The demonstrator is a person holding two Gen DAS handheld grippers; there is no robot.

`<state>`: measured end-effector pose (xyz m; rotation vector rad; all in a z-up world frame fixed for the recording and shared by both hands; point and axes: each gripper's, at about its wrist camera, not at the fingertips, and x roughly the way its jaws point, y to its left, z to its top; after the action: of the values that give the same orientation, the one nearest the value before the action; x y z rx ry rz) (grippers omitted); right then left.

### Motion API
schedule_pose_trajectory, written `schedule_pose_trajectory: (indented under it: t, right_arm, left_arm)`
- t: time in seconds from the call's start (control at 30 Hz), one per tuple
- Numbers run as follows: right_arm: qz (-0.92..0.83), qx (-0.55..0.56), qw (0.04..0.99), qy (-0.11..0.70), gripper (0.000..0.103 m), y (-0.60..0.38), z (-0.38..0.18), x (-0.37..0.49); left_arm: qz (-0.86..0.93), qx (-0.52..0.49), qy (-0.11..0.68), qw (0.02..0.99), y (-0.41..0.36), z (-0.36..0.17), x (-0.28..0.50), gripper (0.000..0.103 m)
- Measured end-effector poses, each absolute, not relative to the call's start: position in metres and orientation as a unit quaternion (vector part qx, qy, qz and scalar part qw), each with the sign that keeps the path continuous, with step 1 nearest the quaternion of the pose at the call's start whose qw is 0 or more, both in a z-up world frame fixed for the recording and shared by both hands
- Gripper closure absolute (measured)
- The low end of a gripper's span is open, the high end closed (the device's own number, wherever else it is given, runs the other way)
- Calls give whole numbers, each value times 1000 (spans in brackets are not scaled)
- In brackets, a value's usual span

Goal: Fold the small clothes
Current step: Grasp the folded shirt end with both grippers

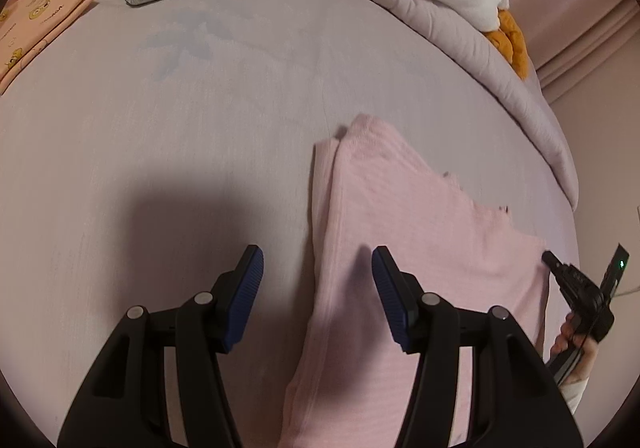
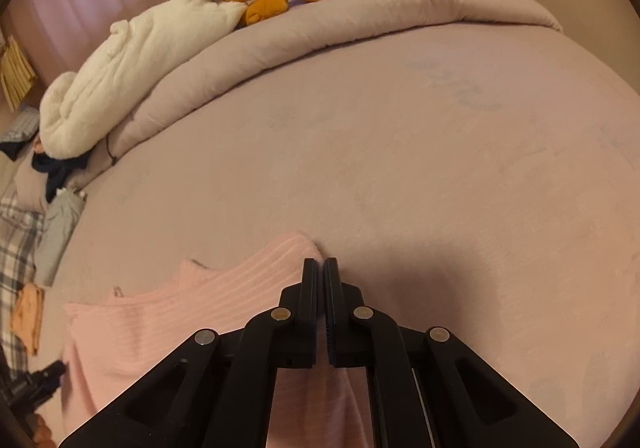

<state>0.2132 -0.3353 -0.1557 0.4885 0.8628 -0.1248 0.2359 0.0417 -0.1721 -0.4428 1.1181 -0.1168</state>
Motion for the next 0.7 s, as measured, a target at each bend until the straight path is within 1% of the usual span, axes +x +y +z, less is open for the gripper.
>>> schedule_pose_trajectory:
  t: [0.17, 0.3, 0.37, 0.4, 0.43, 0.5, 0.7]
  right_arm:
    - [-68, 214, 867, 446, 99, -332, -176, 219]
    - [-74, 195, 871, 445, 99, -328, -168, 211]
    - [-65, 195, 871, 447, 94, -330, -164, 201]
    - [-64, 197, 870, 447, 84, -332, -163, 195]
    - [-63, 201, 870, 445, 65, -334, -161, 188]
    - [-65, 213, 868, 444, 41, -338, -162, 171]
    - [-60, 232, 859, 453, 41, -345, -173, 116]
  left_arm:
    - [-66, -205, 534, 818, 35, -177, 220, 43]
    - [-71, -197, 537, 817, 32, -180, 204, 41]
    - [-75, -201, 538, 815, 32, -181, 198, 40]
    - [-78, -206, 539, 813, 32, -183, 195, 38]
    - [-82, -212, 541, 810, 33, -185, 192, 38]
    - [-85, -220, 538, 809, 34, -186, 184, 38]
    - [-105, -222, 540, 805, 28, -187, 163, 39]
